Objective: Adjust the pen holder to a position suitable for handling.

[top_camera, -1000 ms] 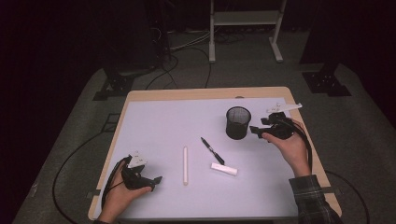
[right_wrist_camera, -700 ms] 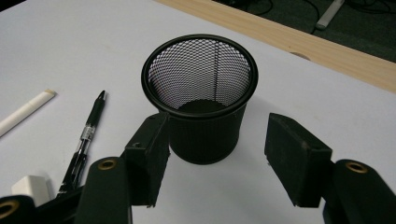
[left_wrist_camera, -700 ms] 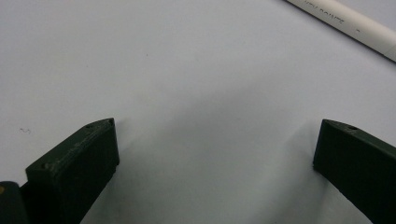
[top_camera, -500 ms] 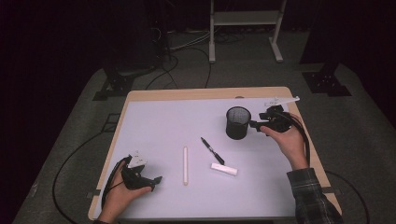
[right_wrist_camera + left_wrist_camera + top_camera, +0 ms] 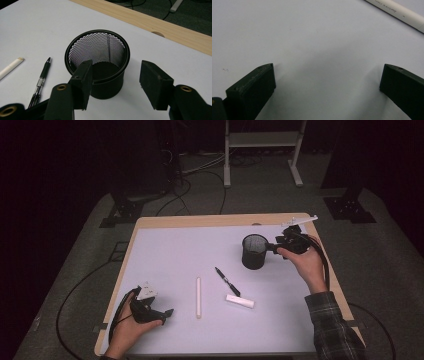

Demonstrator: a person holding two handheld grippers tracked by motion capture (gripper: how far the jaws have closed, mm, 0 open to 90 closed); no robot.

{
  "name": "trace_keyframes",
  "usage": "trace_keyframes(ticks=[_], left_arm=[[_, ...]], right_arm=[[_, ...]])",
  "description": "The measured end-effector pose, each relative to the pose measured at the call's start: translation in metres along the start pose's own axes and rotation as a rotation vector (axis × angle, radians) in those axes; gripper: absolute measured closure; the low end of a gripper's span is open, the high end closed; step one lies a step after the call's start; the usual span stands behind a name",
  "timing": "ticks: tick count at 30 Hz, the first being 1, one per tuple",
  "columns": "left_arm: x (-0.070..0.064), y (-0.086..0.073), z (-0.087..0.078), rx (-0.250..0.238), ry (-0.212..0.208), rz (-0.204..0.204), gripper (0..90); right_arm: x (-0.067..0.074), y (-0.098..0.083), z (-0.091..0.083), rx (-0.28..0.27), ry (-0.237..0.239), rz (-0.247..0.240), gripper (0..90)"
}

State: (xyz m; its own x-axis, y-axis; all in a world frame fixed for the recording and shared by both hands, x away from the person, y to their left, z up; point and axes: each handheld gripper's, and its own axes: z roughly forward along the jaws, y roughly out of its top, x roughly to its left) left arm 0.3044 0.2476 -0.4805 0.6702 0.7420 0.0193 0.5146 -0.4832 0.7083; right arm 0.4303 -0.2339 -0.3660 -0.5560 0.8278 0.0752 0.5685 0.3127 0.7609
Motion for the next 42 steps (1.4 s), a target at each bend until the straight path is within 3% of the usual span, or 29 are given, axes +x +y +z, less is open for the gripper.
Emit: trace_keyframes(ticks=[28, 42], left_arm=[[0.0, 0.0, 0.0, 0.001, 0.0, 0.002, 0.0], [0.0, 0.0, 0.0, 0.001, 0.0, 0.001, 0.0]], right_arm=[[-0.01, 0.025, 0.041, 0.119, -0.017, 0.028, 49.2], [-0.012, 0.025, 0.061, 0.182, -0.001, 0.032, 57.1]])
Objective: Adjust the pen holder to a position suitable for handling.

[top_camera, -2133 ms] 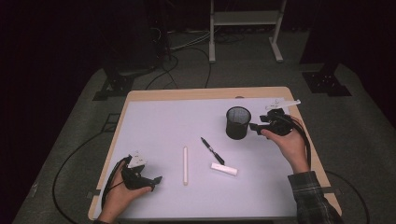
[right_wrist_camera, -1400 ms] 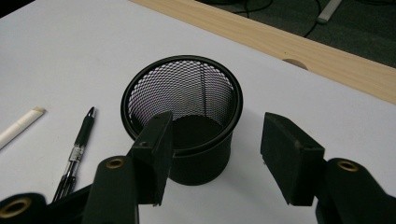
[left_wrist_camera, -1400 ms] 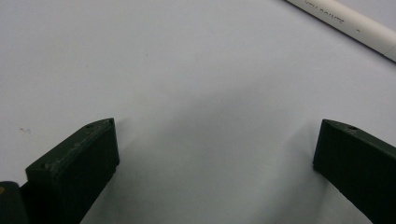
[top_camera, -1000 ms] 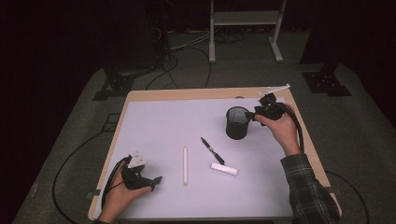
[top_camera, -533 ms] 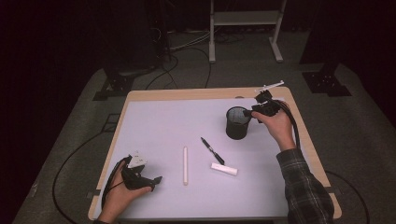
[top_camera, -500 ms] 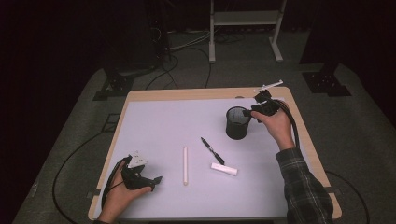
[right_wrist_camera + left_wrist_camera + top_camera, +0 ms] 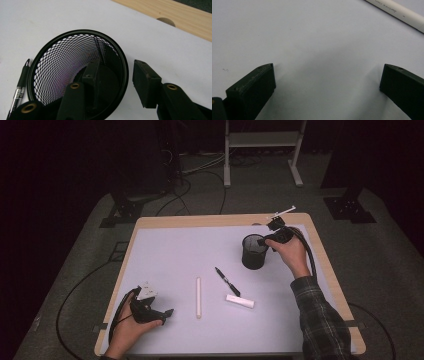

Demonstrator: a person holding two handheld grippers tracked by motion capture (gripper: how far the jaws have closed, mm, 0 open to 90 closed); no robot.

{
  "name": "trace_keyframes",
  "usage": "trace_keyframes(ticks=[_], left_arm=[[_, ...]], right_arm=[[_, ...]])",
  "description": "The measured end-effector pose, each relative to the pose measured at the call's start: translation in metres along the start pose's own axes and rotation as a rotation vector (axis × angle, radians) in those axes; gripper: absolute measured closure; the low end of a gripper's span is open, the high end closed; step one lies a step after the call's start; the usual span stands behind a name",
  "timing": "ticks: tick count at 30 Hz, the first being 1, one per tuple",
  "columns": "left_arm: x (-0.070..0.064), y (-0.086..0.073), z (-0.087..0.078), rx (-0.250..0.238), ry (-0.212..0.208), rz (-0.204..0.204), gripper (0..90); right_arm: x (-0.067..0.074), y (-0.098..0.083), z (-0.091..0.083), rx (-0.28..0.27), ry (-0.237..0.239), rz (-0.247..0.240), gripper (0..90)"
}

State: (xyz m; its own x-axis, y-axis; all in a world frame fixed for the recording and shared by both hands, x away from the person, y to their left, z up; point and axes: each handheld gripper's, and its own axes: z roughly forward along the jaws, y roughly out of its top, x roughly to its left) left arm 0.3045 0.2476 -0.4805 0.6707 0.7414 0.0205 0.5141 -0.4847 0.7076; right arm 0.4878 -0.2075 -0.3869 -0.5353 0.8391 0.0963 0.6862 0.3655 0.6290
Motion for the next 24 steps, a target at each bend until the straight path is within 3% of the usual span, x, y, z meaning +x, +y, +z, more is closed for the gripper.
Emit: trace_keyframes(ticks=[24], left_arm=[[0.0, 0.0, 0.0, 0.0, 0.0, 0.0, 0.0]], right_arm=[[-0.001, 0.0, 0.013, 0.042, -0.005, 0.006, 74.4]])
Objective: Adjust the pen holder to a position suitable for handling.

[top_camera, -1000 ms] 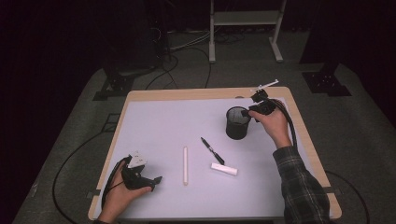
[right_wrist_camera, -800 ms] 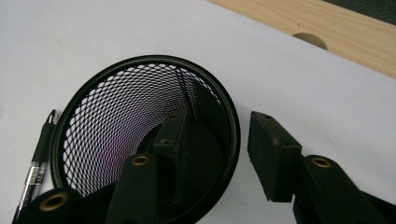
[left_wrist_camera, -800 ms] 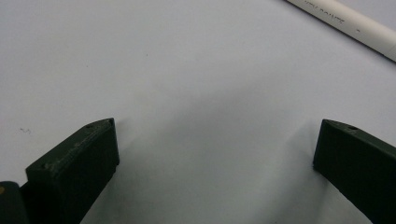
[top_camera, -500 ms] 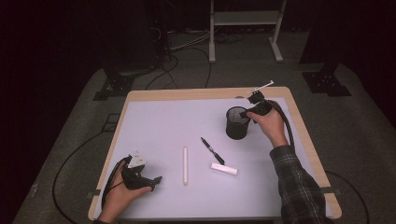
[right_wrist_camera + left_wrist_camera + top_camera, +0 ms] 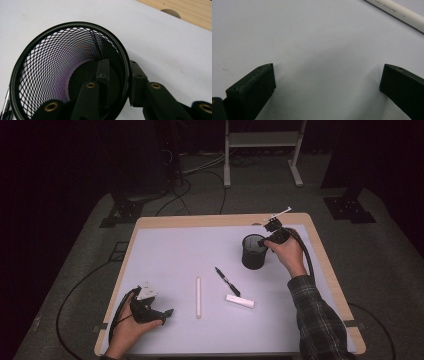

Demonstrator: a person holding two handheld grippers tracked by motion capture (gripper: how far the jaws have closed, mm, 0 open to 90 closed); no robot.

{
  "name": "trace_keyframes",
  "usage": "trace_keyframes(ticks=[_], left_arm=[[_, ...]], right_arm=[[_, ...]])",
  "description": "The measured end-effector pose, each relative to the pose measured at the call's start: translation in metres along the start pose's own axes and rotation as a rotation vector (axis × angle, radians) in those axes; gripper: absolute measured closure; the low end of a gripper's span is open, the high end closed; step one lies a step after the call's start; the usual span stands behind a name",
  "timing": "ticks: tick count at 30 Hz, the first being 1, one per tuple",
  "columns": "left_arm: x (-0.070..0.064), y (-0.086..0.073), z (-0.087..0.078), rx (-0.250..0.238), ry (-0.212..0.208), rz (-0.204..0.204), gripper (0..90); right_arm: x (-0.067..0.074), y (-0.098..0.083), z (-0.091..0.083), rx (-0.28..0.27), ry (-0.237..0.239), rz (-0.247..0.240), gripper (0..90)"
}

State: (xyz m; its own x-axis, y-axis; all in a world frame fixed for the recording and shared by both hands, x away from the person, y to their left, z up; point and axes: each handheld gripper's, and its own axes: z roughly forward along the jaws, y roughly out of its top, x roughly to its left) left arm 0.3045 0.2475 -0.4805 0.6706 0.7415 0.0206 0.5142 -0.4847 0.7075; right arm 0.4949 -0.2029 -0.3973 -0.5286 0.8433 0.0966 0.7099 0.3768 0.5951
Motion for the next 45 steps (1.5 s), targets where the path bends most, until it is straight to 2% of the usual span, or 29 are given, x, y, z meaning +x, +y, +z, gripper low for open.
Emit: trace_keyframes(ticks=[12, 20, 33, 45], left_arm=[[0.0, 0.0, 0.0, 0.0, 0.0, 0.0, 0.0], [0.0, 0.0, 0.0, 0.0, 0.0, 0.0, 0.0], [0.0, 0.0, 0.0, 0.0, 0.0, 0.0, 0.0], [0.0, 0.0, 0.0, 0.0, 0.0, 0.0, 0.0]], right_arm=[[0.001, 0.001, -0.002, -0.003, 0.011, -0.003, 81.7], [0.004, 0.001, -0.004, 0.004, 0.003, -0.016, 81.8], [0.008, 0.002, -0.015, -0.016, 0.011, -0.023, 81.8], [0.022, 0.001, -0.03, -0.025, 0.037, -0.077, 81.8]])
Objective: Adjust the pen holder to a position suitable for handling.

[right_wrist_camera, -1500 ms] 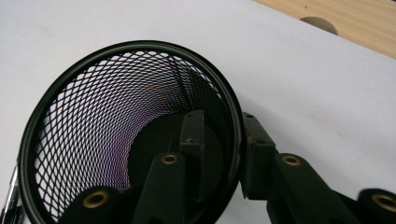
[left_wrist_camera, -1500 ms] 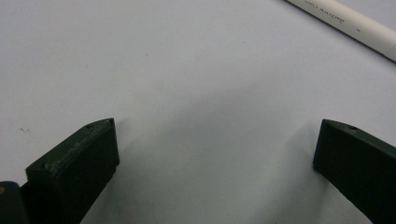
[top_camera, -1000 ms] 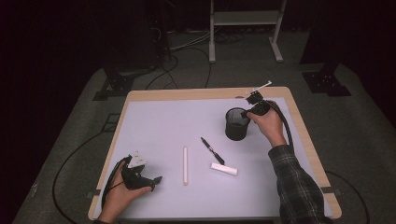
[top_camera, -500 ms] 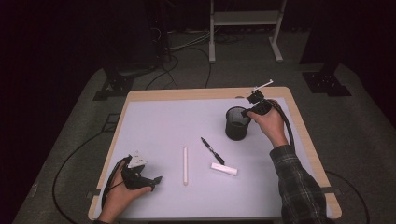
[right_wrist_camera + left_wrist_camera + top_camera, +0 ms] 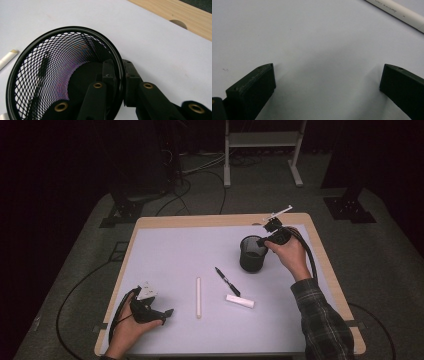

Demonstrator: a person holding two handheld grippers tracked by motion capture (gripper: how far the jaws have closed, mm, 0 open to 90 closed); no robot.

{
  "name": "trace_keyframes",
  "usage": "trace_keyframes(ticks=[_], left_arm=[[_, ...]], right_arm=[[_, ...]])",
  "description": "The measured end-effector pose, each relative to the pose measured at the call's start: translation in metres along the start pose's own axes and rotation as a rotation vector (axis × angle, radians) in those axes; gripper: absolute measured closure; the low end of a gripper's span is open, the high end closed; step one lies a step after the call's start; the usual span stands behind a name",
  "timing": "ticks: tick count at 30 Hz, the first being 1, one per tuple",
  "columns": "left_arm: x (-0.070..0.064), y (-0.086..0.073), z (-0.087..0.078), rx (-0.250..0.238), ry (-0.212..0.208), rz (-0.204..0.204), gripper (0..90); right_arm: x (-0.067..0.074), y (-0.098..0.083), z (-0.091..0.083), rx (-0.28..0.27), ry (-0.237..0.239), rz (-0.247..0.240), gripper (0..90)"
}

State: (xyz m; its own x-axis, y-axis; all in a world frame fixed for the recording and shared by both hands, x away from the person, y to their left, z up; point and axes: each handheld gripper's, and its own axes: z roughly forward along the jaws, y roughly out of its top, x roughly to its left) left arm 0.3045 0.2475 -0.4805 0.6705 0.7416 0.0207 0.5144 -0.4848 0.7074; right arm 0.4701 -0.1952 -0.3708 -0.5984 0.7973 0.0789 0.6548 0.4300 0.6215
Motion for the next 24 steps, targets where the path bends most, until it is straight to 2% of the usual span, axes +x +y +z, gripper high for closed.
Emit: trace_keyframes(ticks=[18, 24], left_arm=[[0.0, 0.0, 0.0, 0.0, 0.001, 0.001, 0.0], [0.0, 0.0, 0.0, 0.0, 0.0, 0.0, 0.0]], right_arm=[[0.027, -0.007, -0.017, -0.016, 0.043, -0.068, 81.8], [0.034, -0.011, -0.021, -0.015, 0.058, -0.076, 81.8]])
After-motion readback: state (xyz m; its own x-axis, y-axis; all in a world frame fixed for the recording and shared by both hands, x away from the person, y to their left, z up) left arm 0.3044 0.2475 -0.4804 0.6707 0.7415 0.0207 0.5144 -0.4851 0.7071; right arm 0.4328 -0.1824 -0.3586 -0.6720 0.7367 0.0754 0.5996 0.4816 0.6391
